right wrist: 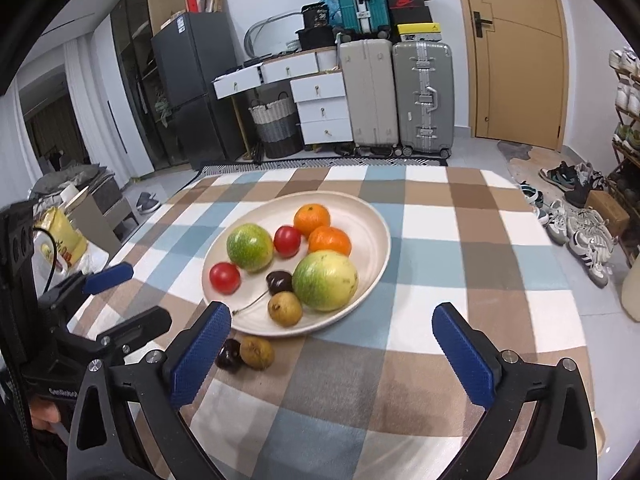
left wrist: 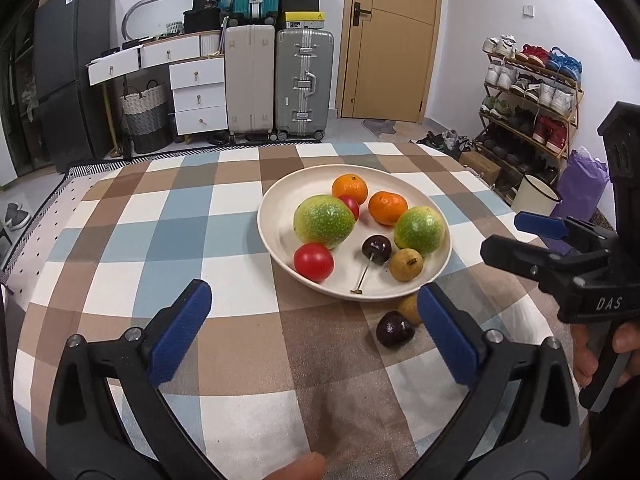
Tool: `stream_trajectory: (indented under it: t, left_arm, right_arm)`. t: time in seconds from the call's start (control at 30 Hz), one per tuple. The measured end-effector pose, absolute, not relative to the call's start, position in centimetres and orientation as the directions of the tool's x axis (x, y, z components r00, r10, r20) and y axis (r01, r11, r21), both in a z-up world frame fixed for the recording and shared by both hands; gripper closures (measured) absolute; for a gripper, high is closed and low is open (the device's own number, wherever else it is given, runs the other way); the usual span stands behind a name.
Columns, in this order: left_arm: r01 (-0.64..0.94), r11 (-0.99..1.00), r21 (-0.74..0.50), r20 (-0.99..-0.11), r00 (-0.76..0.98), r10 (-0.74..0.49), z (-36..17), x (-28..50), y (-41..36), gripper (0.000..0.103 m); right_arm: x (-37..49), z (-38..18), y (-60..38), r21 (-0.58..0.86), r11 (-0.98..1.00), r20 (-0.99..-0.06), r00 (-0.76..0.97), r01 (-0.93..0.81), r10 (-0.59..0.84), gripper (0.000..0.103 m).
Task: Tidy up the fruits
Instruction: 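Move both tools back toward the last cherry and brown pear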
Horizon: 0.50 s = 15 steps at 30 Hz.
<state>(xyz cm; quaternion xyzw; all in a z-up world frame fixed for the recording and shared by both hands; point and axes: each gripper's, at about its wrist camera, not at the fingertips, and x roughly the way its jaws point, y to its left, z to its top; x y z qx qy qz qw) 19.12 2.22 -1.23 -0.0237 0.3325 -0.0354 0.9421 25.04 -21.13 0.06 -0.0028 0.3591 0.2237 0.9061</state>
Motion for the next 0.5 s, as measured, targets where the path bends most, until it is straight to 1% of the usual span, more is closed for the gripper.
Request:
stream_trajectory:
  t: [0.17,0.4,0.5]
  left_arm:
    - [0.058,0.997,-0.054,-0.622,0.779,-0.079,-1.1,18.5,1.9,0.0]
    - [0.067,0.998,-0.019,-0.652,0.755,-0.064,-2.2,18.7,1.1,0.0]
    - [0.078,0.997,-0.007,-0.665,0.744,-0.063,-2.7,18.9,0.8,0.0]
  right_arm:
    - [25.0,-1.3,-20.8,0.177,0.891,-0.669,0.613,-0.419,0.421,0.001]
    - [25.4,-3.0,-20.5,0.19,0.891,-0.714,0.564,-0.413,0.414,0.001]
    - [25.6,-3.7,-20.3,0.165,0.9,-0.734,0.559,-0.404,0.386,0.001]
